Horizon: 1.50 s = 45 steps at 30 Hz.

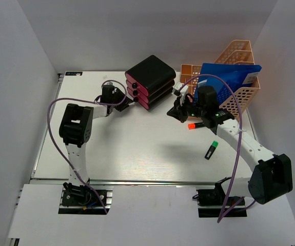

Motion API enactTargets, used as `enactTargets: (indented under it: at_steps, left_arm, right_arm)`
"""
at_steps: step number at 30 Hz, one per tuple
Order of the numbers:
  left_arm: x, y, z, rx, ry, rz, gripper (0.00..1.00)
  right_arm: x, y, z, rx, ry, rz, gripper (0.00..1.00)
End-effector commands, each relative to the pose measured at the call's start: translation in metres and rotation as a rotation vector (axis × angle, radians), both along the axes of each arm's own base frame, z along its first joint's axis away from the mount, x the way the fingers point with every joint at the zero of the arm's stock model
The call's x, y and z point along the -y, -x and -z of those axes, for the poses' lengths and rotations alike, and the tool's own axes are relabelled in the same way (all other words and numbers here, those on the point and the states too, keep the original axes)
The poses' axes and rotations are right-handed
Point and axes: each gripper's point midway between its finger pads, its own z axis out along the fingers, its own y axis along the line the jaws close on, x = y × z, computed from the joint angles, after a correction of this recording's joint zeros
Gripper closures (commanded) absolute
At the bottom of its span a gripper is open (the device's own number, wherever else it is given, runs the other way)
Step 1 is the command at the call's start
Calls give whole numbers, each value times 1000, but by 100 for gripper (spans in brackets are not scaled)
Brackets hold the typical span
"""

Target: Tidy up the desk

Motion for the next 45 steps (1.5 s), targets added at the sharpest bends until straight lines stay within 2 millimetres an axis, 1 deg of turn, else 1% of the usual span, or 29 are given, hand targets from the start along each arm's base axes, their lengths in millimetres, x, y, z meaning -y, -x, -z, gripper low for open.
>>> enactTargets:
  at_steps: [1, 3, 5, 6, 7, 8, 9, 10, 12, 17, 18, 22, 28, 29, 32, 33, 35, 45]
  left_arm:
    - [12, -12, -20, 58, 72, 11, 48]
    - [13, -12, -20, 65, 87, 9, 47]
    - [14, -12, -26, 86, 108, 6, 47]
    - [14, -9, -23, 79, 115, 6, 46]
    - [10, -11, -29, 99, 131, -5, 46]
    - [11, -10, -31, 106, 139, -5, 46]
    - [10, -5, -27, 102, 144, -6, 46]
    - [10, -6, -36, 134, 162, -11, 46]
    - [13, -4, -38, 142, 186, -3, 46]
    - [17, -6, -39, 158, 220, 5, 45]
    - [18, -9, -45, 178, 241, 1, 45]
    - [19, -9, -50, 201, 271, -5, 41]
    - [19, -13, -42, 181, 273, -14, 40]
    - [23, -11, -39, 172, 270, -10, 41]
    - [23, -12, -34, 166, 276, -21, 40]
    - [29, -11, -35, 165, 285, -15, 40]
    - [29, -12, -28, 156, 284, -17, 40]
    - [30, -19, -24, 157, 306, -31, 39]
  right_arm:
    - [2, -1, -8, 38, -11, -7, 100]
    - [2, -1, -8, 44, -11, -6, 100]
    - [2, -1, -8, 44, -9, -5, 100]
    - [1, -1, -6, 41, -7, -9, 100]
    - [2, -1, -6, 42, -6, -8, 100]
    - [2, -1, -6, 42, -6, -8, 100]
    - [2, -2, -5, 39, -6, -9, 100]
    - [2, -1, -5, 36, -5, -10, 100]
    - [2, -1, -6, 39, -7, -10, 100]
    - [2, -2, -4, 37, -3, -5, 100]
    - [2, -2, -4, 38, 0, -6, 100]
    - [2, -2, -4, 42, -1, -8, 100]
    - [2, -2, -4, 44, 0, -6, 100]
    - [2, -2, -5, 45, -1, -9, 100]
    - [3, -2, -5, 48, 1, -6, 100]
    - [2, -2, -5, 47, 1, -7, 100]
    - [3, -3, -4, 45, 1, -3, 100]
    - [2, -2, -4, 51, 4, -9, 100]
